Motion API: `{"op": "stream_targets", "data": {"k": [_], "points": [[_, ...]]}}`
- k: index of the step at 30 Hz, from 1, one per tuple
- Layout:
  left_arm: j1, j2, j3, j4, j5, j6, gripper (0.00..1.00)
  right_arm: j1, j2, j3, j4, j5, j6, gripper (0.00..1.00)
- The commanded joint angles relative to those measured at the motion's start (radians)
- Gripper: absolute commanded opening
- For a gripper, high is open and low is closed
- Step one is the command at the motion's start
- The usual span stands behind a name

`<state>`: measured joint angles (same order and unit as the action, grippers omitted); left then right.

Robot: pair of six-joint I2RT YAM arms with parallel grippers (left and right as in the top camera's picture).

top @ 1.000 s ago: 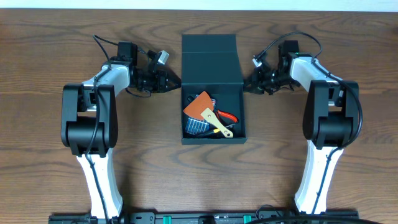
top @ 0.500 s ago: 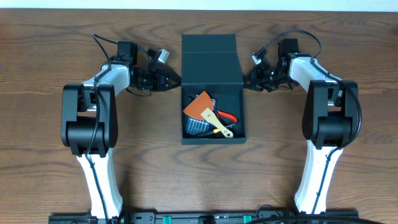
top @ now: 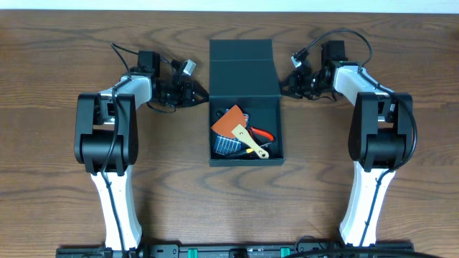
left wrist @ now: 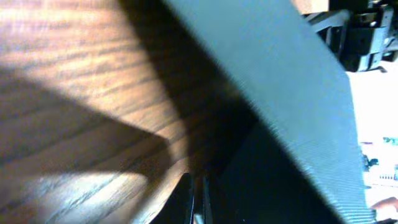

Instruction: Pack container

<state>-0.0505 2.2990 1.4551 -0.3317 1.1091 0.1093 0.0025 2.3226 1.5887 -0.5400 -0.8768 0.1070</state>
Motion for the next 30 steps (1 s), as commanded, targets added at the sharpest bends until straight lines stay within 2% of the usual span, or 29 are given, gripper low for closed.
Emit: {"op": "stream_targets", "data": {"k": [1, 15, 27, 30], "points": [[0.000, 0.004, 0.043, 0.006, 0.052, 0.000, 0.06, 0.010, 0.017, 0.000, 0.017, -0.060, 0.013, 0.01], [0.000, 0.004, 0.145, 0.005, 0.114, -0.022, 0.06, 0.012, 0.017, 0.003, 0.052, -0.123, 0.012, 0.01], [0.002, 0.004, 0.146, 0.005, 0.109, -0.026, 0.06, 0.012, 0.017, 0.038, 0.038, -0.145, 0.012, 0.01], [0.002, 0.004, 0.146, -0.004, 0.055, -0.037, 0.06, 0.012, 0.017, 0.038, 0.027, -0.138, 0.007, 0.01]]}}
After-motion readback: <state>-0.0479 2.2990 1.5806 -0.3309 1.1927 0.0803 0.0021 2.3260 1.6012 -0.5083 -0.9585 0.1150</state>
